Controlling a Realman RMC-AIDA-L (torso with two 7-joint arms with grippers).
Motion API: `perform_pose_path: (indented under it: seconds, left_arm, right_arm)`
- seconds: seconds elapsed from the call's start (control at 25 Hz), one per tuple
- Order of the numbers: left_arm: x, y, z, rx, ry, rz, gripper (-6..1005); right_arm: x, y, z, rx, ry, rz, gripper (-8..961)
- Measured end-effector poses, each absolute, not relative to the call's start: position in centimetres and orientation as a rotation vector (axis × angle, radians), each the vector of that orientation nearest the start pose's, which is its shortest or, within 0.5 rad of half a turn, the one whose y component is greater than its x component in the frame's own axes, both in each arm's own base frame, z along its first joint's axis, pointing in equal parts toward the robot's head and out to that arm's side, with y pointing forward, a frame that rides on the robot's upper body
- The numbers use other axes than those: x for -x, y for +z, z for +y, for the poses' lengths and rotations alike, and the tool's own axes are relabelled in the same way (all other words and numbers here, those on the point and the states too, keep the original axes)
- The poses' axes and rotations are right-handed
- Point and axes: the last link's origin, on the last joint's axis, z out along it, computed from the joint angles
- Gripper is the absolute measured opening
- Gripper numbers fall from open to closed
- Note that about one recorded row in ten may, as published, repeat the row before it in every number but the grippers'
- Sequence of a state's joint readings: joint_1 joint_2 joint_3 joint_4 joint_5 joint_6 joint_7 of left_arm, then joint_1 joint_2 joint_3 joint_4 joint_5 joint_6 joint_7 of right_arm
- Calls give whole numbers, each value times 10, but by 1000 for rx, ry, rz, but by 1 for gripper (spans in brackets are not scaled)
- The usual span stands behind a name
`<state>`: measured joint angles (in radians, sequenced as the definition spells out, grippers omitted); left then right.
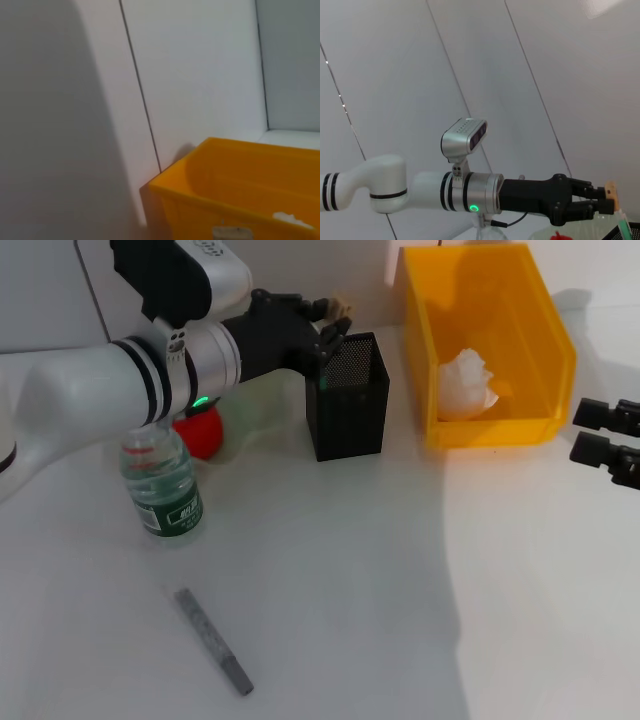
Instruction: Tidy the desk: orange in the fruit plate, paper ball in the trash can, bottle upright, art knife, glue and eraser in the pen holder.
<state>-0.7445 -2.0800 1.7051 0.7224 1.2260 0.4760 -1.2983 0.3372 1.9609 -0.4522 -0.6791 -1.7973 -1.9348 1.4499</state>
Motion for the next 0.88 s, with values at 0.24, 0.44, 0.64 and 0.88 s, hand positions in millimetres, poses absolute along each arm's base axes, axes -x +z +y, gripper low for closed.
perform_pose_path:
  seconds: [0.24, 0.44, 0.64, 0.88]
  left_arm:
    - [131, -88, 427, 2449, -427, -219, 356]
    - [128, -95, 422, 2481, -414, -190, 360]
    - [130, -96, 421, 2486, -408, -196, 364]
    - [133, -95, 423, 2473, -399, -212, 368]
  right_arm:
    - [-297, 93, 278, 2506, 1100, 691, 622]
    - [-294, 90, 283, 2516, 1100, 695, 622]
    - [-292, 88, 284, 2520, 1110, 698, 622]
    - [-291, 84, 283, 2533, 1111, 707, 622]
